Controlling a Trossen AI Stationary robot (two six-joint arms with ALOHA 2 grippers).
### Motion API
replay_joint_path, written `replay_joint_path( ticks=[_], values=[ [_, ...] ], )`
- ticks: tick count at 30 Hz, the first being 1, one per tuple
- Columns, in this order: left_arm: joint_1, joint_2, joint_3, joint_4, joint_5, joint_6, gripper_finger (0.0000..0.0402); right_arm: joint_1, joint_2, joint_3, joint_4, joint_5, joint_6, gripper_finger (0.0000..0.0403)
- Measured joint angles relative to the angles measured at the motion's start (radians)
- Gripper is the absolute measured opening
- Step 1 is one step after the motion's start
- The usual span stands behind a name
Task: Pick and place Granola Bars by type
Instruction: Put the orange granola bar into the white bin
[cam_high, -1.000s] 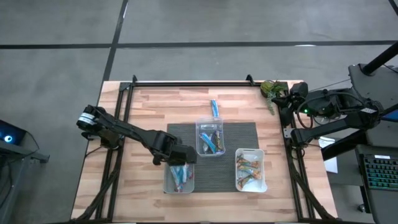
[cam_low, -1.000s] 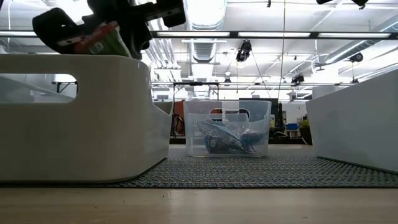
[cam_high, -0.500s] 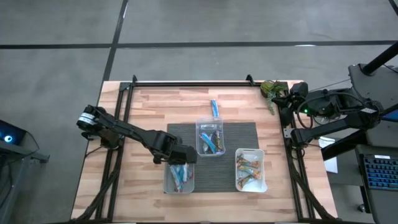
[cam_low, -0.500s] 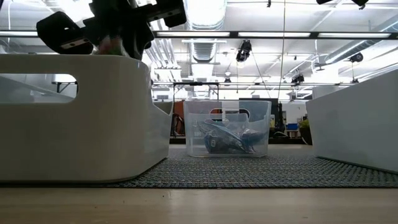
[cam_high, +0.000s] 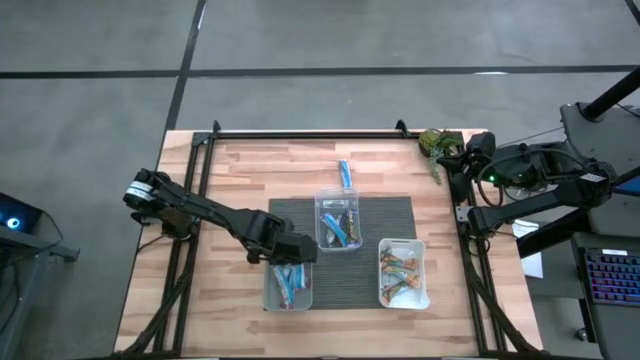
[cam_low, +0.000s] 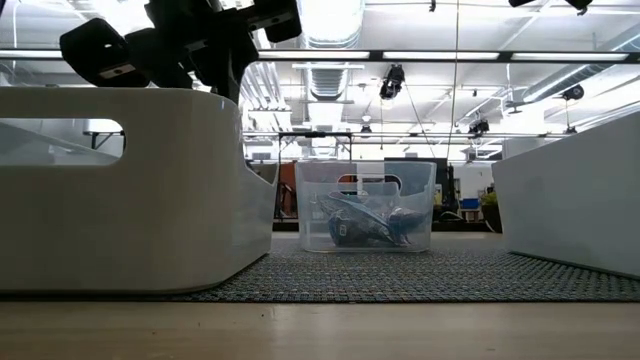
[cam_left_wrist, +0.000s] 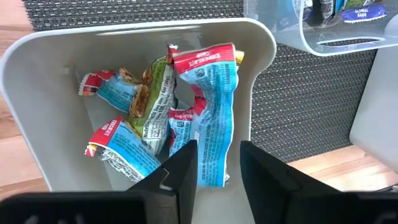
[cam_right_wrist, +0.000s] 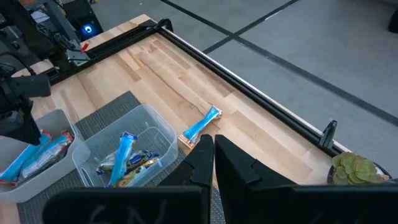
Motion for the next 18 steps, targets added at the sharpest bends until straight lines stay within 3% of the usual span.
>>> replay_joint_path(
  ticks=[18],
  values=[
    [-0.001,0.000,0.000,0.000,0.014,0.030,0.0103,0.000,0.000,0.000,0.000,0.000,0.000,0.0008]
  ],
)
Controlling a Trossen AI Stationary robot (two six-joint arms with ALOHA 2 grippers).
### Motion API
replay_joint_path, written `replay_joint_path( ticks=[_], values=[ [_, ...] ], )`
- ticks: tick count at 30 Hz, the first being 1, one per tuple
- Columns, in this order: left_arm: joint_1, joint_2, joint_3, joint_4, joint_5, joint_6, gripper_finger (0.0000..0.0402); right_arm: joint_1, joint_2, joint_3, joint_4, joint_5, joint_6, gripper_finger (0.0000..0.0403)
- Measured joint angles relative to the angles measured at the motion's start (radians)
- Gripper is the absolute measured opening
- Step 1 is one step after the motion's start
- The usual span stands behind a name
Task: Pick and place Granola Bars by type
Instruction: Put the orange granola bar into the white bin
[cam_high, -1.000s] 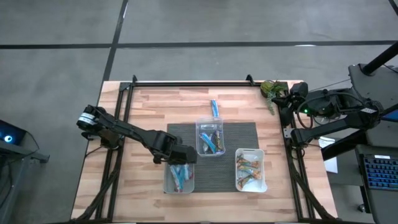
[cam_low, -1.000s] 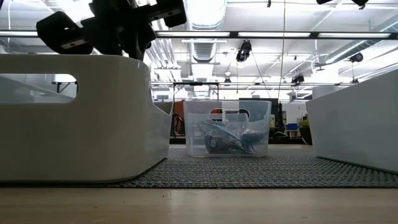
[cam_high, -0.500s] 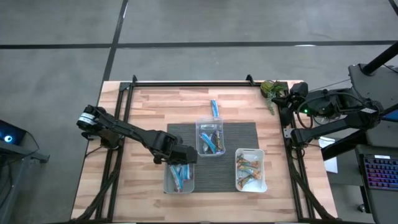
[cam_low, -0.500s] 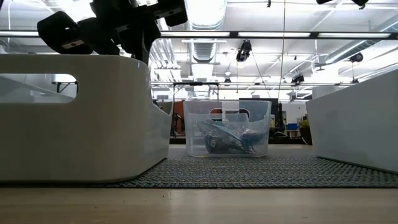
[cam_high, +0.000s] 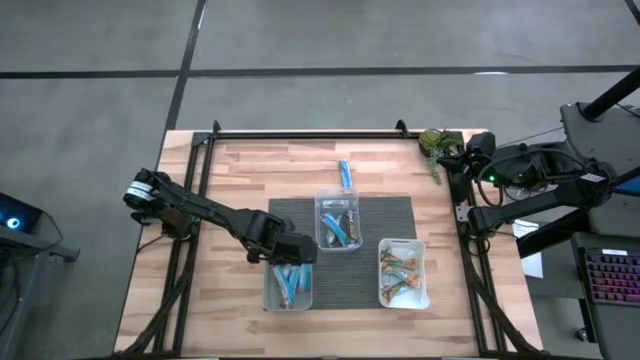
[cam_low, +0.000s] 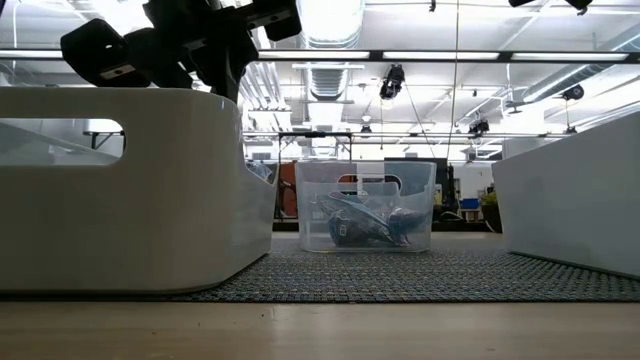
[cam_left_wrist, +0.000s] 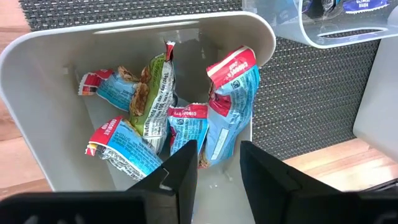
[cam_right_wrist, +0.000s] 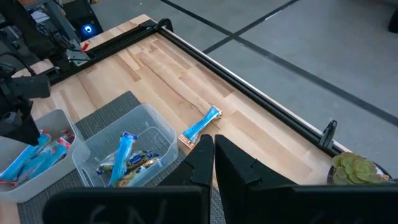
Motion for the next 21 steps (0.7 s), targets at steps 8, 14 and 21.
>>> replay_joint_path(
  ticks=[8,14,21],
  values=[
    [0.000,0.000,0.000,0.000,0.011,0.064,0.0101,0.000,0.010,0.000,0.000,0.000,0.000,0.0008],
    [-0.001,0.000,0.016,0.003,0.029,0.156,0.0035,0.000,0.024,0.000,0.001,0.000,0.000,0.0008],
    [-0.001,-0.006,0.028,-0.002,0.014,0.240,0.0001,0.000,0.038,0.000,0.000,-0.001,0.000,0.0008]
  ],
)
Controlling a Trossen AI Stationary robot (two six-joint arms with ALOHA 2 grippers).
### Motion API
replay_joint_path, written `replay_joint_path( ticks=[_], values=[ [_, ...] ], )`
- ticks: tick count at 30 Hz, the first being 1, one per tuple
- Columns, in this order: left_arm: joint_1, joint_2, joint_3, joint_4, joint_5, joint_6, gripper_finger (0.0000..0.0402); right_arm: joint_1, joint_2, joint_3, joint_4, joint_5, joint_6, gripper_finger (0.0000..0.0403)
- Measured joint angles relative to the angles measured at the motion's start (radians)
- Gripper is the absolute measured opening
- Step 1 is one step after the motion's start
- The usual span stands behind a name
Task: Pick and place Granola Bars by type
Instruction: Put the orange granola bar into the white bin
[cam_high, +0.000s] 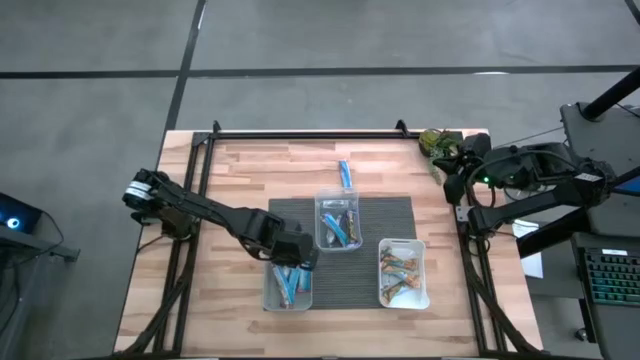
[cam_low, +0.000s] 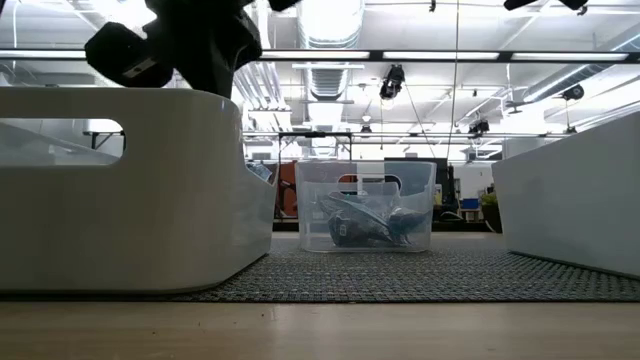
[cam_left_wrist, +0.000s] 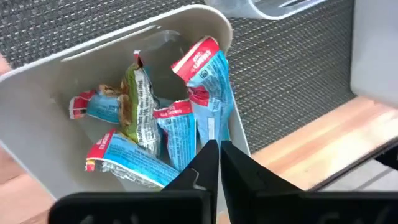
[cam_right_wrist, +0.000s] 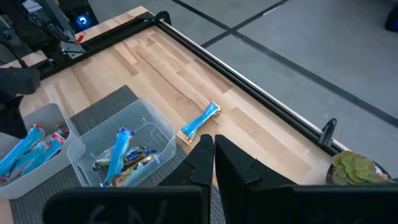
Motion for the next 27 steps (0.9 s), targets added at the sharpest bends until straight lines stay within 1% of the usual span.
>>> replay_joint_path(
  ticks=[3,6,11,15,18,22,27],
  values=[
    [0.000,-0.020,0.022,-0.004,0.008,0.015,0.0000,0.000,0.000,0.000,0.000,0.000,0.000,0.0008],
    [-0.002,-0.056,0.069,-0.004,-0.002,0.067,0.0000,0.000,0.000,0.000,0.001,0.000,0.000,0.0008],
    [-0.002,-0.114,0.169,-0.002,-0.051,0.225,0.0000,0.000,0.000,0.000,0.001,0.000,0.000,0.0008],
    [-0.002,-0.153,0.254,-0.003,-0.059,0.357,0.0000,0.000,0.000,0.000,0.002,0.000,0.000,0.0008],
    [-0.002,-0.177,0.310,-0.009,-0.059,0.417,0.0000,0.000,0.000,0.000,0.004,0.000,0.000,0.0008],
    [-0.002,-0.205,0.388,-0.070,-0.059,0.479,0.0000,0.000,0.000,0.000,0.005,0.000,0.000,0.0008],
    [-0.002,-0.219,0.480,-0.206,-0.058,0.525,0.0000,0.000,0.000,0.000,0.006,0.000,0.013,0.0008]
  ],
)
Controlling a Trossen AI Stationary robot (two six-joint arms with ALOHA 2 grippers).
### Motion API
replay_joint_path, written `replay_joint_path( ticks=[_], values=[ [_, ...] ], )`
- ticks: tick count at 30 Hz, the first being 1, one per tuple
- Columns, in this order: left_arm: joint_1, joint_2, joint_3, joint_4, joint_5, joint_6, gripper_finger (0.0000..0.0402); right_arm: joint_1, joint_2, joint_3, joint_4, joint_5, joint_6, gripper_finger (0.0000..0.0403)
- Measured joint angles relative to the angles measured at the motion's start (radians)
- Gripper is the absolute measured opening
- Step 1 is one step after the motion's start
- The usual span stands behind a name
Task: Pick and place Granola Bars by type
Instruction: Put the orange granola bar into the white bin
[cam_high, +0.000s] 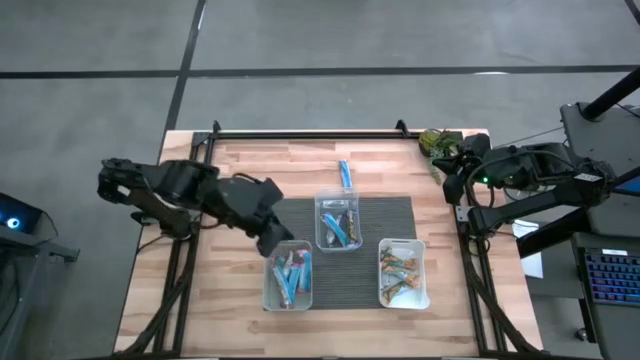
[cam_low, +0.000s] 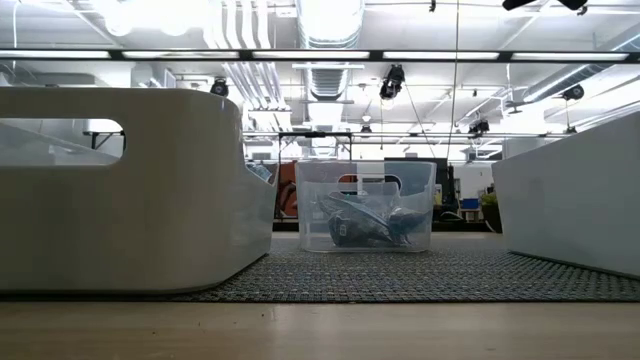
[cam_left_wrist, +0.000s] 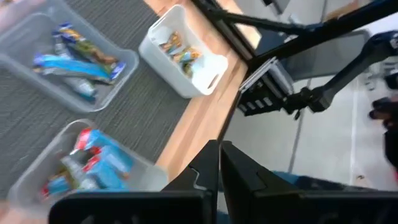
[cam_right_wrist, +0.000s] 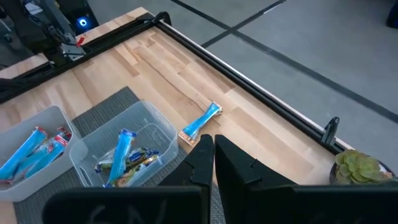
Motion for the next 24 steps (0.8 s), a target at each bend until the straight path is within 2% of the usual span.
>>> replay_joint_path(
  ticks=[9,17,24],
  values=[
    [0.000,-0.026,0.105,-0.144,-0.034,0.172,0.0000,0.000,0.000,0.000,0.000,0.000,0.006,0.0008],
    [0.008,-0.061,0.113,-0.123,-0.250,0.547,0.0000,0.000,0.000,0.000,0.001,-0.001,0.031,0.0008],
    [0.047,-0.084,0.103,-0.030,-0.272,0.753,0.0000,0.000,0.000,0.000,0.001,-0.001,0.042,0.0008]
  ],
)
